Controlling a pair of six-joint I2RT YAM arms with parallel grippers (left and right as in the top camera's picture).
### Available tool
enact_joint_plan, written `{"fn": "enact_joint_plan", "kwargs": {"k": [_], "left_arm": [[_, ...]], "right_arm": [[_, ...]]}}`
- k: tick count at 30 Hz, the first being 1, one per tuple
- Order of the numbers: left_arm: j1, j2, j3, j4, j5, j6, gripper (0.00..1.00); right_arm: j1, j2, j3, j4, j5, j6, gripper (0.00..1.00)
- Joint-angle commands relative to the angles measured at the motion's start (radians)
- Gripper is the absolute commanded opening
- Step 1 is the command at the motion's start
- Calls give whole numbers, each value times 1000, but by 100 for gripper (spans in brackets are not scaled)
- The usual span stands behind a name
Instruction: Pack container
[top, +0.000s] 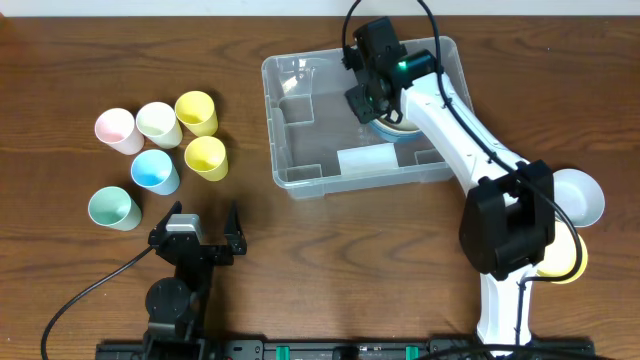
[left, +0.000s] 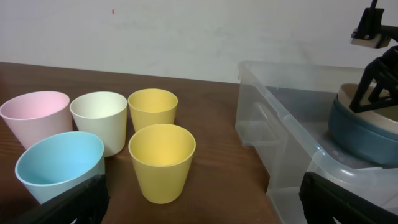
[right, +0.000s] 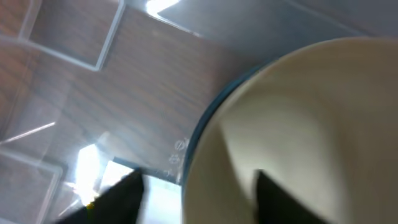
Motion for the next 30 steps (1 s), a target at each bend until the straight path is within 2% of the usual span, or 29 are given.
{"fn": "enact_joint_plan", "kwargs": {"k": [1, 9, 15, 21, 30], "left_arm": [[6, -6, -24, -32, -8, 13, 98], [6, -6, -24, -32, -8, 13, 98], [6, -6, -24, -32, -8, 13, 98], [6, -6, -24, -32, -8, 13, 98], [6, -6, -24, -32, -8, 13, 98]], "right_arm": [[-14, -2, 35, -21, 13, 2, 69], [-8, -24, 325, -283, -28, 5, 72], [-38, -77, 507, -537, -12, 127, 73], [-159, -149, 520, -648, -13, 232, 74], [-354, -182, 520, -816, -15, 235, 75]]}}
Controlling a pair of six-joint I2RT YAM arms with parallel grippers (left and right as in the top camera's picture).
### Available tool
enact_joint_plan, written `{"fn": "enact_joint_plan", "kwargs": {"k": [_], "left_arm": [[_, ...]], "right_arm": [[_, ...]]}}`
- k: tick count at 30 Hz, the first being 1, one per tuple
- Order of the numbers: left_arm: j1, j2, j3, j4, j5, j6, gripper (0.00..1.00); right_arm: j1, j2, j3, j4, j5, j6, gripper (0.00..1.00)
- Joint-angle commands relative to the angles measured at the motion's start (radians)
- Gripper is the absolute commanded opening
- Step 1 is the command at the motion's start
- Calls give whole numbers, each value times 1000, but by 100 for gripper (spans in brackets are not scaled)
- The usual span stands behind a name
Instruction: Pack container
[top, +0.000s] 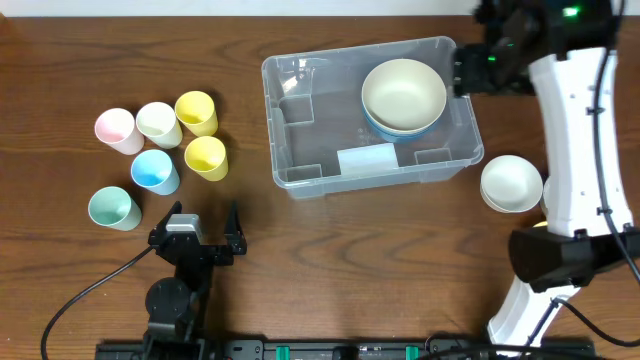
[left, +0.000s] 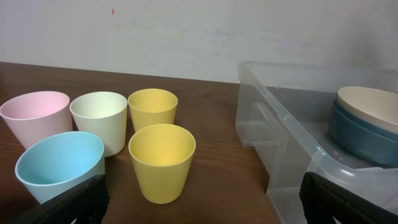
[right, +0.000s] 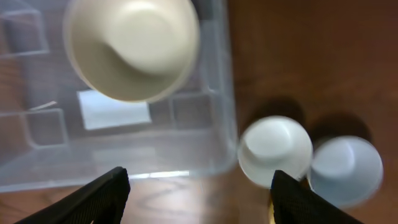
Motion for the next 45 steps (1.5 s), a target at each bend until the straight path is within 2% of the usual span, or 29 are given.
{"fn": "enact_joint_plan", "kwargs": {"k": [1, 7, 12, 24, 38, 45], "left_arm": [[6, -6, -24, -32, -8, 13, 98], [6, -6, -24, -32, -8, 13, 98], [6, -6, -24, -32, -8, 13, 98], [6, -6, -24, -32, -8, 13, 98], [6, -6, -24, -32, -8, 13, 98], [6, -6, -24, -32, -8, 13, 98]], "right_arm": [[-63, -30, 12, -23, 0, 24, 75], [-201, -30, -39, -22, -4, 45, 74], [-320, -30, -181, 11, -1, 65, 73], [-575, -30, -674, 352, -57, 117, 73], [-621, -29, -914, 700, -49, 217, 66], [-621, -29, -983, 843, -49, 223, 54]]}}
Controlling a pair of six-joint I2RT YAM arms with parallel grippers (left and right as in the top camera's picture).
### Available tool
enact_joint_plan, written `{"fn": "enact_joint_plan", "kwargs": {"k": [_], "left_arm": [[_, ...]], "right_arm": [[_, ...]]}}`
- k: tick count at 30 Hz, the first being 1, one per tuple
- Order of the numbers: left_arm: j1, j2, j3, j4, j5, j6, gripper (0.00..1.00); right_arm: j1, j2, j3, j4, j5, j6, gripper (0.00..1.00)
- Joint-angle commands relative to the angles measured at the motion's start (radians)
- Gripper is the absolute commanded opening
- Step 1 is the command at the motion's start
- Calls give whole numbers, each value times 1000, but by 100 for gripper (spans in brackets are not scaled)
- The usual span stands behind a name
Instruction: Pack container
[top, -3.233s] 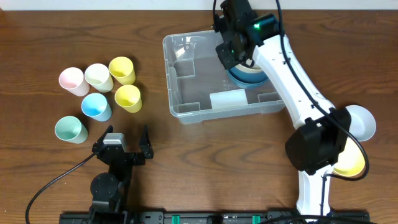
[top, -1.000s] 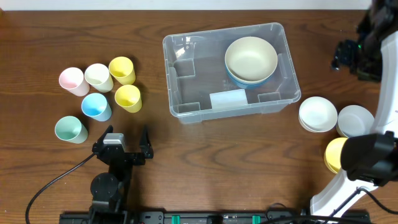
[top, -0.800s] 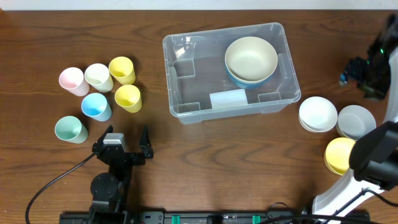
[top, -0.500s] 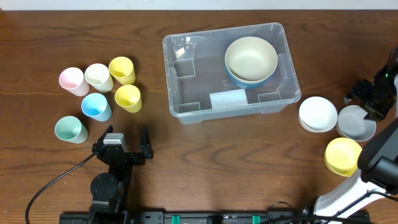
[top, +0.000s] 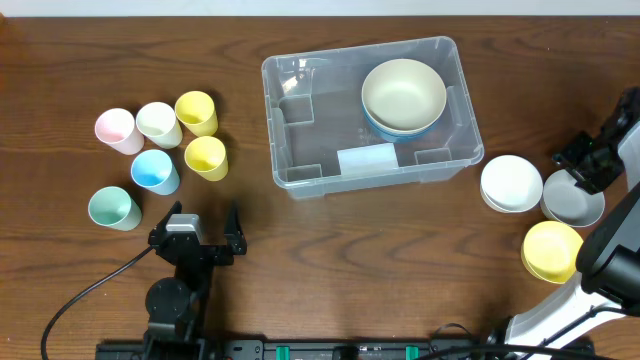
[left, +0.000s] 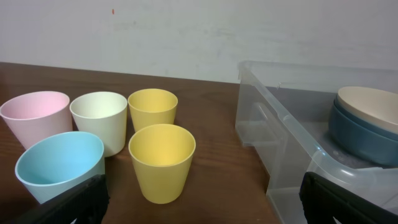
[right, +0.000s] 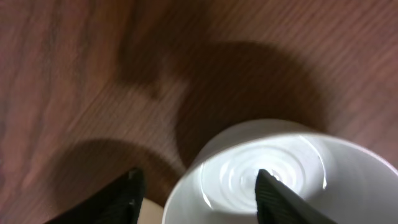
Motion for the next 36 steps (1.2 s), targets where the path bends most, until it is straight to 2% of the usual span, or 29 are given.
{"fn": "enact_joint_plan", "kwargs": {"k": [1, 7, 15, 21, 29, 32, 36], "left_arm": [[6, -6, -24, -32, -8, 13, 98], [6, -6, -24, -32, -8, 13, 98], [6, -6, -24, -32, -8, 13, 98], [6, -6, -24, -32, -8, 13, 98], [6, -6, -24, -32, -8, 13, 98], [6, -6, -24, -32, -8, 13, 98], [6, -6, -24, -32, -8, 13, 98]], "right_arm": [[0, -15, -28, 27, 0, 24, 50], [0, -15, -29, 68, -1, 31, 17], [-1, -16, -27, 112, -1, 30, 1], [0, -18, 77, 78, -35, -17, 1], [50, -58, 431, -139, -128, -146, 1], [116, -80, 551, -210, -246, -230, 1], [280, -119, 642, -240, -397, -330, 1]]}}
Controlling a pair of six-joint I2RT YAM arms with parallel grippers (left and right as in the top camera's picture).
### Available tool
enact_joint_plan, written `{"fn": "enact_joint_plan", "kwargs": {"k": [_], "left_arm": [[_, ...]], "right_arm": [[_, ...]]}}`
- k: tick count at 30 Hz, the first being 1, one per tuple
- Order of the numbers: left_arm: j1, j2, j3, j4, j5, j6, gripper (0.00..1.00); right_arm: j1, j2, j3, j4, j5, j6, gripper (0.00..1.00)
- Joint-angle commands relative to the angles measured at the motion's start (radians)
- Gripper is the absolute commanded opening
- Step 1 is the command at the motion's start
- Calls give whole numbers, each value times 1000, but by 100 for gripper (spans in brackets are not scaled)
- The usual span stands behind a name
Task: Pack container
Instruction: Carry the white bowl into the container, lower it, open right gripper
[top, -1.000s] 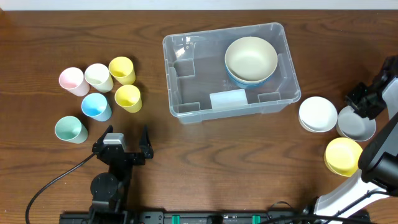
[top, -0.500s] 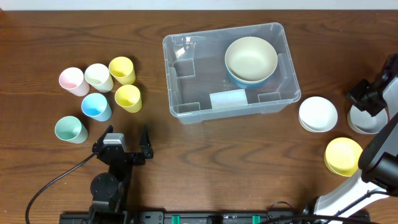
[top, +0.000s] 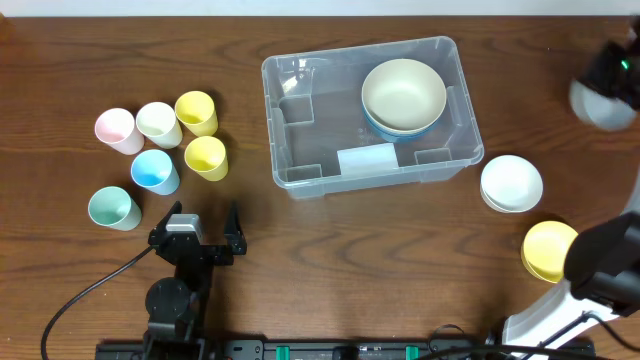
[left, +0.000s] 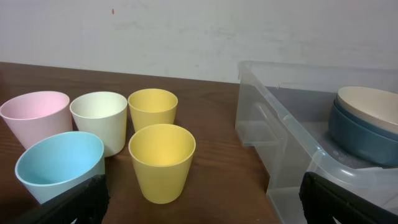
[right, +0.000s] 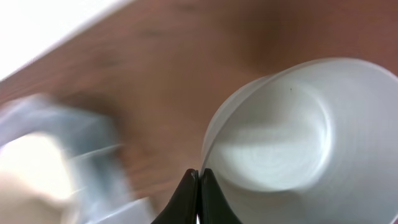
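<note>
The clear plastic container (top: 300, 160) stands mid-table with a cream bowl (top: 403, 92) nested in a blue bowl inside its right half. My right gripper (right: 199, 181) is shut on the rim of a pale grey-blue bowl (right: 280, 140), held in the air at the far right (top: 598, 105), to the right of the container. A white bowl (top: 511, 183) and a yellow bowl (top: 549, 250) sit on the table to the right. My left gripper (left: 202, 202) rests open near the front left, nothing between its fingers.
Several cups cluster at the left: pink (top: 113, 128), cream (top: 158, 122), two yellow (top: 196, 112) (top: 205, 156), blue (top: 155, 170) and green (top: 112, 208). The left wrist view shows the front yellow cup (left: 161, 158) and the container wall (left: 280, 124) ahead.
My right gripper stood open over the pale grey-blue bowl on the table at the right. Now it is shut on that bowl's rim and holds it higher, off the container's far right corner.
My right gripper was inside the container at the cream bowl on the blue one. Then it was clear of the container, the cream bowl left stacked there. Then it was at the pale bowl on the right, which it now holds up. The left arm stayed still.
</note>
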Motion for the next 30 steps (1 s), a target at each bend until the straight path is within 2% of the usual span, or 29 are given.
{"fn": "enact_joint_plan", "kwargs": {"k": [1, 5, 9, 14, 20, 30], "left_arm": [[6, -6, -24, -32, -8, 13, 98], [6, -6, -24, -32, -8, 13, 98], [6, -6, -24, -32, -8, 13, 98], [6, -6, -24, -32, -8, 13, 98], [6, -6, -24, -32, -8, 13, 98], [6, -6, -24, -32, -8, 13, 98]], "right_arm": [[165, -64, 66, -6, -187, -132, 1], [416, -79, 74, 56, -148, -154, 1], [655, -60, 73, 131, -7, -154, 1], [874, 5, 73, 204, 174, -154, 1], [988, 131, 73, 221, 264, -154, 1], [998, 295, 73, 237, 269, -154, 1]]}}
